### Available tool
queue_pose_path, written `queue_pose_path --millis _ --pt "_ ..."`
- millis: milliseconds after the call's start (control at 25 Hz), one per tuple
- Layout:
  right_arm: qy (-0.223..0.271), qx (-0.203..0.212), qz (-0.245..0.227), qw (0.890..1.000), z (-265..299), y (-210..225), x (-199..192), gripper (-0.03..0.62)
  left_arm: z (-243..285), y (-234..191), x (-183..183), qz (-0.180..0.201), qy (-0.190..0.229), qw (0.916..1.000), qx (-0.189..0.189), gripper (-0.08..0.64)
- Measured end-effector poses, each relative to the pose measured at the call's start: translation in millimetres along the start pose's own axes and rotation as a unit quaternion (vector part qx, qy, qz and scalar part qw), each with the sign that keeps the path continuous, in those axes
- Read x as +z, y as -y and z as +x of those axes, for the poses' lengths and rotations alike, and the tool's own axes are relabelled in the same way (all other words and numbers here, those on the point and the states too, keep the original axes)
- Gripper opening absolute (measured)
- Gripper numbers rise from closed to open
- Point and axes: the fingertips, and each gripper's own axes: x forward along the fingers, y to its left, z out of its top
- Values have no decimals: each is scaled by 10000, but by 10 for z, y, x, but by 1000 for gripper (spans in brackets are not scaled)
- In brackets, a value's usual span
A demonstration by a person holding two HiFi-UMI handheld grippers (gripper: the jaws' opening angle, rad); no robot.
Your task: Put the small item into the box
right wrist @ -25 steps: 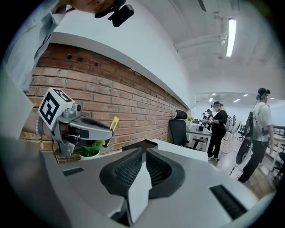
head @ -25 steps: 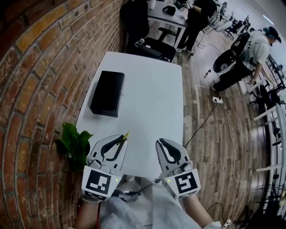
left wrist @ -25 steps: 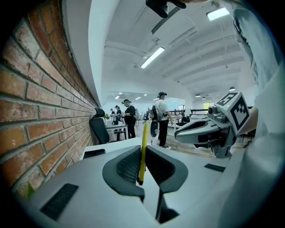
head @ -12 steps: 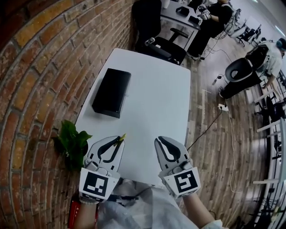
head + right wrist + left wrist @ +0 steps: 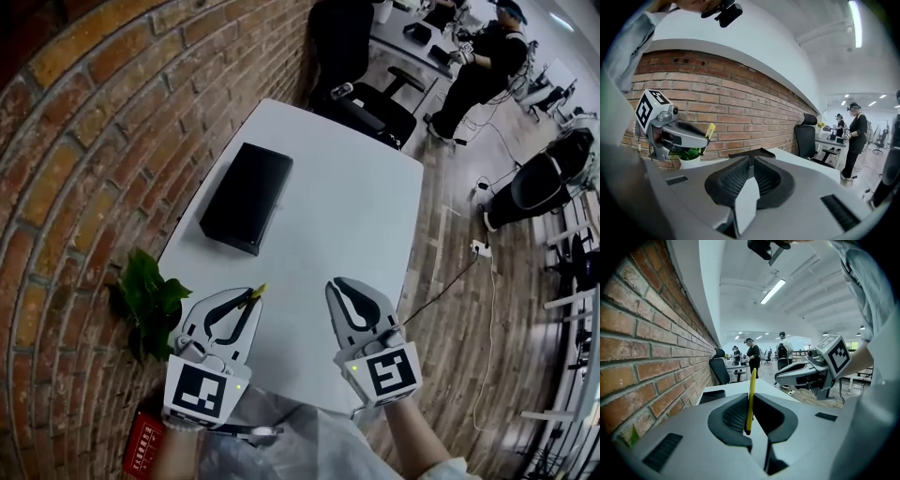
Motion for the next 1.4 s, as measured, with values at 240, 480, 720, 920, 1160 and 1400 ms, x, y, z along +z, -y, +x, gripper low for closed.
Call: queue_pose_path --millis 240,480,720,920,1160,1400 --pt "-103 204 -107 9997 362 191 -82 58 168 -121 -15 -57 -23 9997 227 44" --pt "-278 410 -268 9984 727 288 -181 58 306 -216 -43 -30 -54 9991 424 43" --pt "-472 677 -507 9953 1072 338 -407 58 426 -256 -116 -52 -139 9981 591 44" --pt "-573 952 -576 9921 1335 372 -618 60 529 -271 -183 -93 -206 9974 684 44" --pt "-759 1095 -597 9893 1710 411 -851 60 617 -326 -296 -107 -282 9962 816 44" --pt "-1091 1147 -614 9855 2049 458 -1125 60 680 -384 -396 -134 -371 9954 868 44"
